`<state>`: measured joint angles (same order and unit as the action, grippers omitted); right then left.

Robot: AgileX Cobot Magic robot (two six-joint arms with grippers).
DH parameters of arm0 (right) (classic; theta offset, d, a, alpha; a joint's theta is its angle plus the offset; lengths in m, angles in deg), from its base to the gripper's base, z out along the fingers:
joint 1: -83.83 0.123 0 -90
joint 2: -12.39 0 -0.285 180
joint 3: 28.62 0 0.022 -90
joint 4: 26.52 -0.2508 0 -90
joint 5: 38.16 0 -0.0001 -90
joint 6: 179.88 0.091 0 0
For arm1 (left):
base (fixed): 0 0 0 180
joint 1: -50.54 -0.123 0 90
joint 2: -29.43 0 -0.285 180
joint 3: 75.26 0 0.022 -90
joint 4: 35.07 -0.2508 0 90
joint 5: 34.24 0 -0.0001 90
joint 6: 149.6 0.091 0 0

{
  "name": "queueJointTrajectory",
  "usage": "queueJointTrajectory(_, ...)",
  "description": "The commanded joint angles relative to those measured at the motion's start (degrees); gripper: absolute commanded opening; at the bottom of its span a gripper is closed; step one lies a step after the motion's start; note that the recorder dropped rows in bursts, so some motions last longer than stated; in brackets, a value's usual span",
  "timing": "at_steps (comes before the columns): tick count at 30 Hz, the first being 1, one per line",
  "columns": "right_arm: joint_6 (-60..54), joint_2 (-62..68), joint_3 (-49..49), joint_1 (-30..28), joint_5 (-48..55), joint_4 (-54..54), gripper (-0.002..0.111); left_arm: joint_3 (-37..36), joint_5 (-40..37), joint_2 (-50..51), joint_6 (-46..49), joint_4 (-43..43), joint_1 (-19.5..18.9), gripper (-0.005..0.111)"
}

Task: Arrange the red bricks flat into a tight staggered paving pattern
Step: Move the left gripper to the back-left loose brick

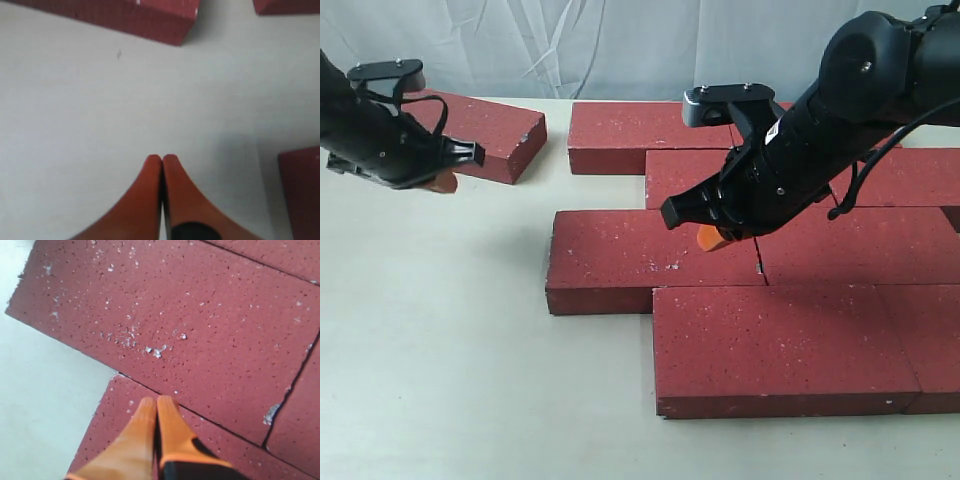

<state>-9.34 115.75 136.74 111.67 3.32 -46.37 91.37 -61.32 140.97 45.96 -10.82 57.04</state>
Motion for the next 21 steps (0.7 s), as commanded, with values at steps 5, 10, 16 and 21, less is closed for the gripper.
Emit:
queueJointTrajectory(5, -0.23, 0.02, -0.02, 0.17, -0.2, 0.16, -0.001, 10.25, 2.5, 1.88, -0.06, -8.76, -0.24, 0.0)
queueJointTrajectory(10, -0.23, 0.02, -0.02, 0.17, -0.54, 0.05, -0.001, 19.58, 1.2, 8.01, -0.06, -15.65, -0.24, 0.0)
queueJointTrajectory(16, -0.23, 0.02, -0.02, 0.17, -0.77, 0.05, -0.001, 29.0, 2.29, 16.7, -0.06, -20.95, -1.34, 0.0)
queueJointTrajectory(21, -0.23, 0.02, -0.02, 0.17, -0.91, 0.05, -0.001, 29.87, 11.94, 20.97, -0.06, -21.77, -3.5, 0.0)
